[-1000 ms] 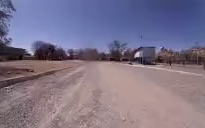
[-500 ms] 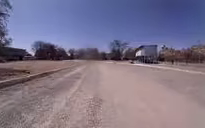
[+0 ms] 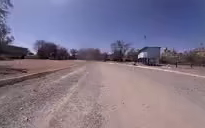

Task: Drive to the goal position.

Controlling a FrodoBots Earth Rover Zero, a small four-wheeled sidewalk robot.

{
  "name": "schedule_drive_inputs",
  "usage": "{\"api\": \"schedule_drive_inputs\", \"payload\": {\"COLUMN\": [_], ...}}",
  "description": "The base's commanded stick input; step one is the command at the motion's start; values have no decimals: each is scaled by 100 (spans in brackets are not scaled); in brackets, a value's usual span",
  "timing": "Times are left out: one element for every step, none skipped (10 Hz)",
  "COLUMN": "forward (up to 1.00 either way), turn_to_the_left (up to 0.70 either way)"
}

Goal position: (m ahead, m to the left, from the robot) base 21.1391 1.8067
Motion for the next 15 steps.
{"api": "schedule_drive_inputs", "payload": {"forward": [100,100,100,100,100,100,100,100,100,100,100,100,100,100,100], "turn_to_the_left": [-27,0,0,0,0,0,0,0,0,0,0,0,0,0,0]}}
